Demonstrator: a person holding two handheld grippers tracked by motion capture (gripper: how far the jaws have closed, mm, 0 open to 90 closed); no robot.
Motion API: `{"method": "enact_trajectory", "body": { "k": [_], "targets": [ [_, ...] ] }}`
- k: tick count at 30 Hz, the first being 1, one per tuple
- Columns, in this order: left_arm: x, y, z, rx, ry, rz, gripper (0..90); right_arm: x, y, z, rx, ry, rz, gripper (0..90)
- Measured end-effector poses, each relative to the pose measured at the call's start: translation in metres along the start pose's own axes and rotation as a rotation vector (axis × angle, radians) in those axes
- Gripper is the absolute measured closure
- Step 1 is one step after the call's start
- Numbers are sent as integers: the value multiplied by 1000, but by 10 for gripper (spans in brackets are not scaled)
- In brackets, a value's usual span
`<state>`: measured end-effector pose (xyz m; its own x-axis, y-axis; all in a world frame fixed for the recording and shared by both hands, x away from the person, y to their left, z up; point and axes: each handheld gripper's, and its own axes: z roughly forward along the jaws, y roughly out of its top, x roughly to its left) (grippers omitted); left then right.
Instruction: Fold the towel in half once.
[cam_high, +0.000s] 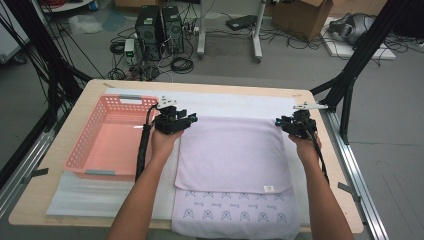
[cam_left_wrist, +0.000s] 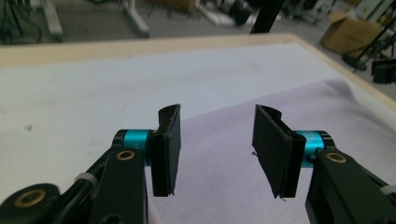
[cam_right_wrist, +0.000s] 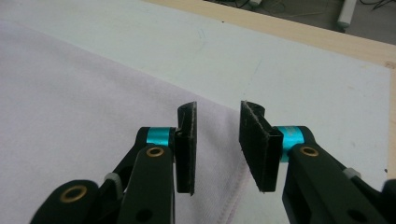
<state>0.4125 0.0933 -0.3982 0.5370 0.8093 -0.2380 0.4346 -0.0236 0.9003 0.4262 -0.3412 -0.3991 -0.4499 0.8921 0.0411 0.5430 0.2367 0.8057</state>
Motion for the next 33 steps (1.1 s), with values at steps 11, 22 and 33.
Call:
{"method": "enact_trajectory", "body": {
  "k": [11,22,33],
  "targets": [
    [-22,-37,-35,10,-37,-7,418,17,-23,-30,50,30,12,585],
    [-39,-72,-76,17,-97,-1,369,44,-74,-74,39,79,12,552],
    [-49,-108,-114,85,-61,-1,423,65,-117,-113,18,66,20,568]
  ]
}}
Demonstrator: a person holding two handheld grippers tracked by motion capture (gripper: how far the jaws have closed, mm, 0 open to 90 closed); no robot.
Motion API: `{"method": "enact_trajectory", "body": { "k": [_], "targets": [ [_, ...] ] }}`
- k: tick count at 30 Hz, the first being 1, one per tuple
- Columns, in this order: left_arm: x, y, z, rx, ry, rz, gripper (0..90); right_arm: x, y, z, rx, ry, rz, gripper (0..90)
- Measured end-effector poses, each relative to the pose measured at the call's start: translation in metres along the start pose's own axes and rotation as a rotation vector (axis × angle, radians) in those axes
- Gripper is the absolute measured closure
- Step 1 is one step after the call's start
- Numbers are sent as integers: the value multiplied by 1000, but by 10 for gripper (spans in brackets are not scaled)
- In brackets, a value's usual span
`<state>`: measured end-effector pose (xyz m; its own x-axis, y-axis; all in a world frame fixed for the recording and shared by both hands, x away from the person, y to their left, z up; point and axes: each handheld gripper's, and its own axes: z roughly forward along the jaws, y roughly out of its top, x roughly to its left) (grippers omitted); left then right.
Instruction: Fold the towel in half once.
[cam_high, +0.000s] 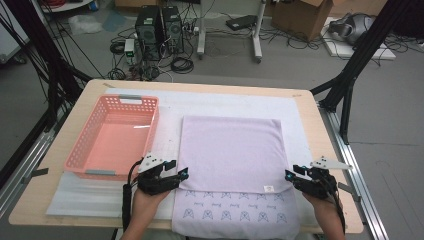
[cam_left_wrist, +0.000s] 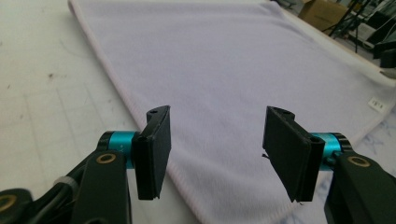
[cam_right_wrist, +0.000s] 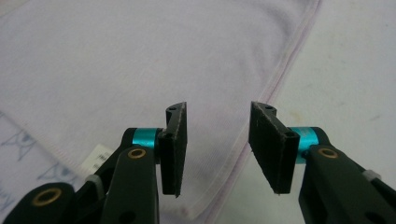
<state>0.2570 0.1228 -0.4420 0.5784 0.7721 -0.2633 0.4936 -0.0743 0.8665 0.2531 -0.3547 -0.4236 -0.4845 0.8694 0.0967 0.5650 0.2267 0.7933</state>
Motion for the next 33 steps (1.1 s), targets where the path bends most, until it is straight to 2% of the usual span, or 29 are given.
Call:
{"method": "enact_trajectory", "body": {
  "k": [3,6,10,12,15,17,19,22,26,30,33],
  "targets": [
    [0,-7,-6,29,36,-4,430,7,-7,-7,0,-13,-7,578],
    [3,-13,-9,65,44,-29,452,11,-13,-10,4,-24,3,598],
    [7,-18,-9,104,24,-50,488,15,-22,-10,15,-22,19,628],
    [6,-18,-8,109,16,-45,511,16,-26,-9,31,-17,17,646],
    [2,-18,-6,137,9,-21,535,18,-32,-5,91,-30,-3,658],
    [-1,-18,-4,147,15,-5,580,20,-36,-6,68,-40,2,687],
    [-5,-18,-3,153,36,23,645,20,-35,-6,75,-37,-2,727],
    [-6,-18,-2,155,60,31,737,20,-34,-5,85,-28,8,768],
    [-8,-18,-2,151,55,44,847,19,-34,-4,87,-19,21,828],
    [-8,-17,-5,124,41,36,865,24,-32,-4,88,-43,-22,856],
    [-7,-16,-10,93,24,22,865,25,-31,-6,70,-43,-22,859]
  ]
}}
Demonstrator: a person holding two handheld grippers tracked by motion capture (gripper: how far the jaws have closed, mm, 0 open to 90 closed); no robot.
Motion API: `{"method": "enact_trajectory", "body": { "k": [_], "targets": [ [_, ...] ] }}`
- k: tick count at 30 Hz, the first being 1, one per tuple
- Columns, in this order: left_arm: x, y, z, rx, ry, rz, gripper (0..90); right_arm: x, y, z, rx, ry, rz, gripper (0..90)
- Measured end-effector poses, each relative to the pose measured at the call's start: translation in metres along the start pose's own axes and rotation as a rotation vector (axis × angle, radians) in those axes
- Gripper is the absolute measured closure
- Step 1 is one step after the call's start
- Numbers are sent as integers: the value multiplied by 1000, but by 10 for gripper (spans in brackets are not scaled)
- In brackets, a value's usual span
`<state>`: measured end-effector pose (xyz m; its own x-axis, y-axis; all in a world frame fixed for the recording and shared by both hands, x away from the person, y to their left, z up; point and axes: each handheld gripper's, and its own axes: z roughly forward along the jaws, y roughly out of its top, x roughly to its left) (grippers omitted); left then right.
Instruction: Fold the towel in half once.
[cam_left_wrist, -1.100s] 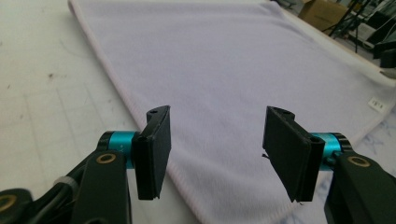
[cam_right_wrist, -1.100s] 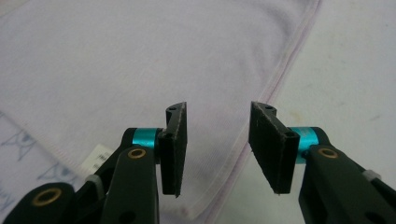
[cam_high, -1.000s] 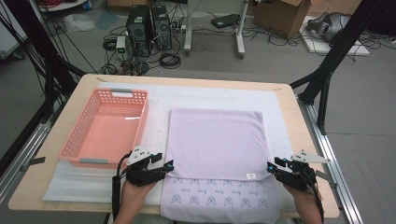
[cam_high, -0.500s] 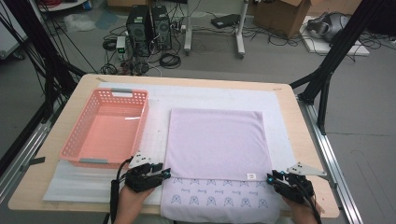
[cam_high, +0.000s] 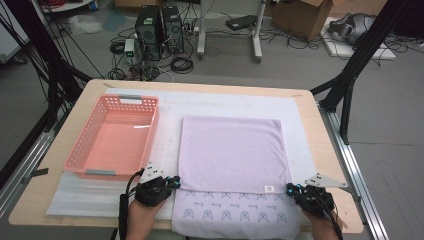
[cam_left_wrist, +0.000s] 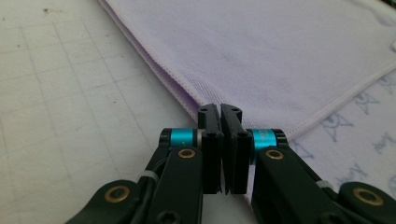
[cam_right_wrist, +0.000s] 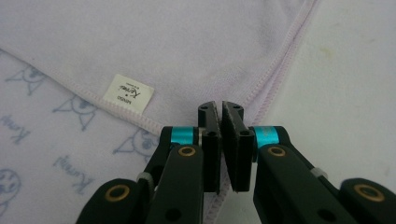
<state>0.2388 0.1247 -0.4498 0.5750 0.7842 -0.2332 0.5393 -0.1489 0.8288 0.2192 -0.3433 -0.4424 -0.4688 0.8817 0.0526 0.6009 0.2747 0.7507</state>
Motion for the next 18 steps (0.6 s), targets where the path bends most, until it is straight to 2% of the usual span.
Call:
{"method": "enact_trajectory", "body": {
  "k": [10,15,18],
  "targets": [
    [-2,0,-10,-41,-47,-12,873,1,-1,-14,-43,14,11,860],
    [-8,-4,-18,-49,-88,-36,877,3,-6,-20,-44,32,31,863],
    [-11,-8,-24,-54,-97,-47,877,6,-11,-26,-45,41,34,863]
  ]
}}
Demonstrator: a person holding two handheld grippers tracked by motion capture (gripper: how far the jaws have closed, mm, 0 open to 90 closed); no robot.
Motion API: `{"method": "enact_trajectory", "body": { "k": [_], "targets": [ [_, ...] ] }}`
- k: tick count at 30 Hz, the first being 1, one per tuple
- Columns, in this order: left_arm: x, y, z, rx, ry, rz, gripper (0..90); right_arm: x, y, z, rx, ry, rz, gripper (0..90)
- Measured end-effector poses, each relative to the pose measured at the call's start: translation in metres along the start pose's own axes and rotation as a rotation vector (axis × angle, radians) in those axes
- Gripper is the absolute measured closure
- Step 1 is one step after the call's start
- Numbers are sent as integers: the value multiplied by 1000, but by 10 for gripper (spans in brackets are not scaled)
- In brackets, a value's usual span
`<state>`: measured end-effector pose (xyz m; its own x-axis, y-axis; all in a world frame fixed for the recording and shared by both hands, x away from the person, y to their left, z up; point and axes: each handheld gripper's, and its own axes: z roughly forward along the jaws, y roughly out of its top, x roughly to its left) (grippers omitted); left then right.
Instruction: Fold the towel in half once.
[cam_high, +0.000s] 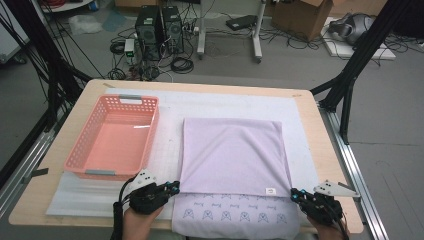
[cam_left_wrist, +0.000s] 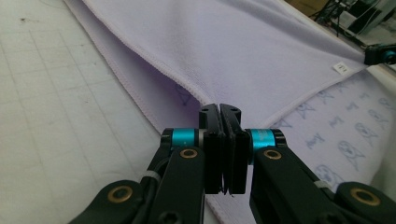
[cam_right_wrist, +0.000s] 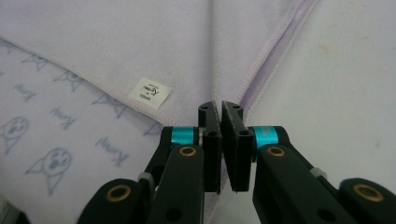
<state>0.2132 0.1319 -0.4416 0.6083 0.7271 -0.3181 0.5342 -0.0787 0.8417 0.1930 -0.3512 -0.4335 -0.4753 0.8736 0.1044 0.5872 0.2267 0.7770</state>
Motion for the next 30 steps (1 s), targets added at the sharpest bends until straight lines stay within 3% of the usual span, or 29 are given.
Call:
{"method": "enact_trajectory", "body": {
  "k": [6,13,21,30],
  "targets": [
    [-7,-9,-15,-8,-22,-16,878,10,-13,-17,-1,14,-13,863],
    [-20,-22,-34,1,-39,-1,878,21,-29,-37,-8,31,-12,863],
    [-32,-34,-46,12,-57,-10,878,27,-40,-51,-11,50,11,863],
    [-44,-46,-59,17,-63,0,877,38,-54,-67,5,67,-10,863]
  ]
}}
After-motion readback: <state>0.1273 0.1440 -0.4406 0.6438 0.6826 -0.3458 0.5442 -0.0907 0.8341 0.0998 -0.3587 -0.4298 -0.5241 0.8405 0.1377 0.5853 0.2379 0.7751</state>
